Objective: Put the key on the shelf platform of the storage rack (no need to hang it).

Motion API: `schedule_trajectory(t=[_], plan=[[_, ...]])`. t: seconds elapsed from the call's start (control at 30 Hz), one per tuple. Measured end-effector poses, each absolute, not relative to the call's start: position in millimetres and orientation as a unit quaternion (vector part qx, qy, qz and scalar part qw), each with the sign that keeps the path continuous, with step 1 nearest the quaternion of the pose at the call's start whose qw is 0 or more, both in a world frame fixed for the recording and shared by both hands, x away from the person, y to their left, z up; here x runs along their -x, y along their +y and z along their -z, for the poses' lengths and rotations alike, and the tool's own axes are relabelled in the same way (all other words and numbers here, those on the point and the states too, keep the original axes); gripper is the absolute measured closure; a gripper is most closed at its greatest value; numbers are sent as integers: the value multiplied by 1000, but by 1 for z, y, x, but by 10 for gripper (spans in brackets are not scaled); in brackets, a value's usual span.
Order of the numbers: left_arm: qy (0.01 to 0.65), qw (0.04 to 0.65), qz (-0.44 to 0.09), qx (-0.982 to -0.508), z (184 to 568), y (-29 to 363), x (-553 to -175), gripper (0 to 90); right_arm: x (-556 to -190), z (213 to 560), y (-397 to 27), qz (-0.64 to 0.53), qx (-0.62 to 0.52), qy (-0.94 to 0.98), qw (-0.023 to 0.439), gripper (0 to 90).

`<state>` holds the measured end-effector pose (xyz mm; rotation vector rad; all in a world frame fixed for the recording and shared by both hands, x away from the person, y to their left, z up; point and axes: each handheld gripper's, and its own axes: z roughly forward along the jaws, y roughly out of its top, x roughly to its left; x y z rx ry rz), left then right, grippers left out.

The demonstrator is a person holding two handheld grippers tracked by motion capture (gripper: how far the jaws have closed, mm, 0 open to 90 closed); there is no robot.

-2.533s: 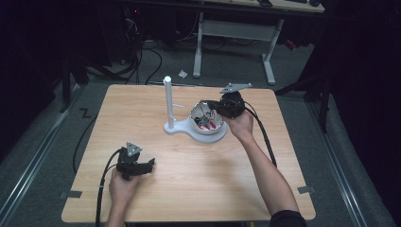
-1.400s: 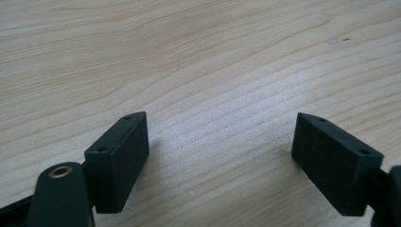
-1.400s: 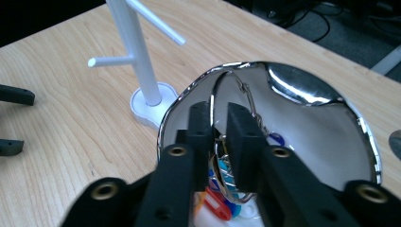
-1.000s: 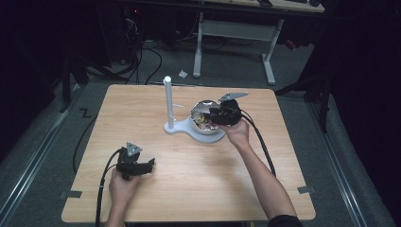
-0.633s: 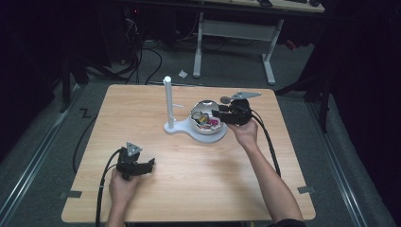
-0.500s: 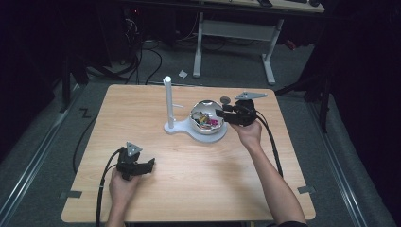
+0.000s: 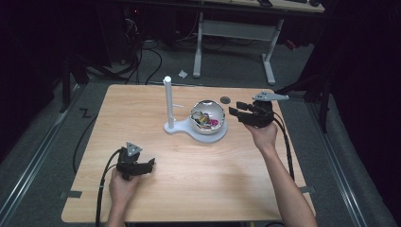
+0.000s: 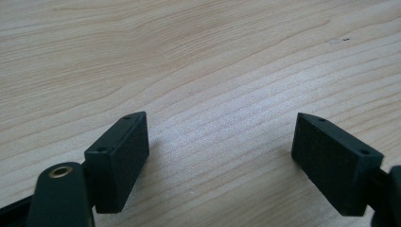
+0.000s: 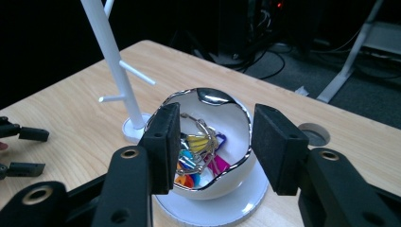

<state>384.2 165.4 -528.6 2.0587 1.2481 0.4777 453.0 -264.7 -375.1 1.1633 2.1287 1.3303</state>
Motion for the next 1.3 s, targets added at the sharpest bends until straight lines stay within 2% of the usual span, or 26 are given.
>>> schedule_trajectory(t=[0.3, 0.93, 1.3], plan=[[479, 337, -183, -790, 529, 165, -384, 202, -438, 371, -279, -467, -426, 750, 198, 563], [479, 337, -183, -789, 529, 165, -384, 202, -401, 356, -303, -471, -439, 735, 213, 537], [479, 337, -183, -790, 529, 165, -384, 202, -380, 360, -309, -467, -442, 734, 217, 532]])
